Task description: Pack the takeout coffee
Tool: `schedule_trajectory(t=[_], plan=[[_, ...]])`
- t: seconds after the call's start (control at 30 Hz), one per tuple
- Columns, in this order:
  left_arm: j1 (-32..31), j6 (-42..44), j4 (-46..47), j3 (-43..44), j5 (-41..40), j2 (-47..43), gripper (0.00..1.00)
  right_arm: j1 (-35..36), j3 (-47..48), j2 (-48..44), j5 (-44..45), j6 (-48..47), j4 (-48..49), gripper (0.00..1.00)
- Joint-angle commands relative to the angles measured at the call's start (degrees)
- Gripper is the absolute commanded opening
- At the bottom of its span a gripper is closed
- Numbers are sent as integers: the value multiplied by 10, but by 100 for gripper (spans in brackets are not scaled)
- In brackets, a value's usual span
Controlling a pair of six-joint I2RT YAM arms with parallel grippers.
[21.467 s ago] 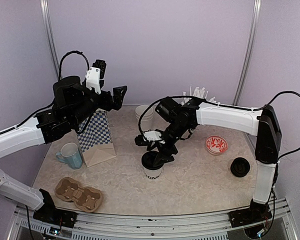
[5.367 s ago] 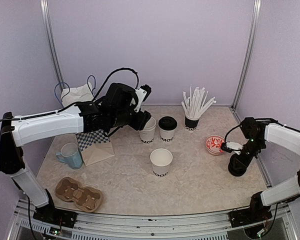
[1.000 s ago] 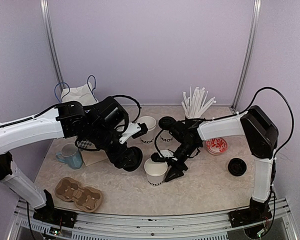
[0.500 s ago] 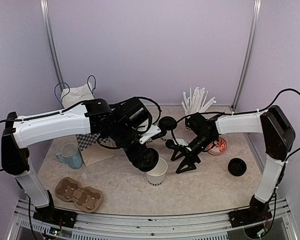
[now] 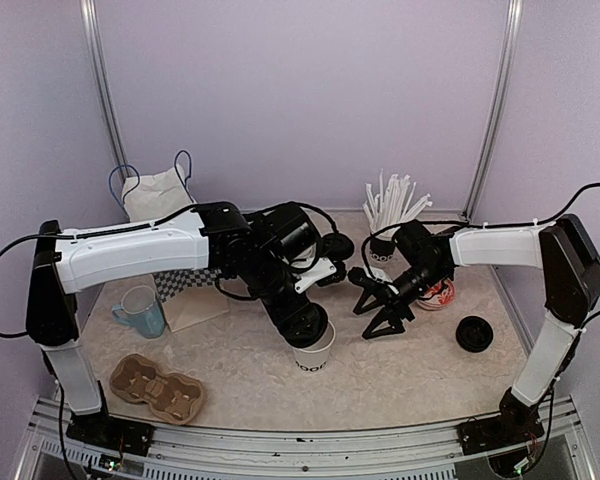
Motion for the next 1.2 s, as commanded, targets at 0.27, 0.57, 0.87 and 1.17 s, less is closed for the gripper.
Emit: schedule_trajectory(t=[0.27, 0.57, 0.87, 1.17], plan=[[-3, 14, -1, 22, 16, 27, 74, -5, 3, 8, -24, -4, -20, 81], [-4, 6, -13, 44, 15, 44, 76, -5, 5, 15, -27, -7, -27, 81], [-4, -4, -46, 73, 1, 34, 76, -5, 9, 31, -44, -15, -38, 75], [-8, 2, -45, 95, 11, 66, 76, 10, 35, 97, -64, 58, -14, 55]])
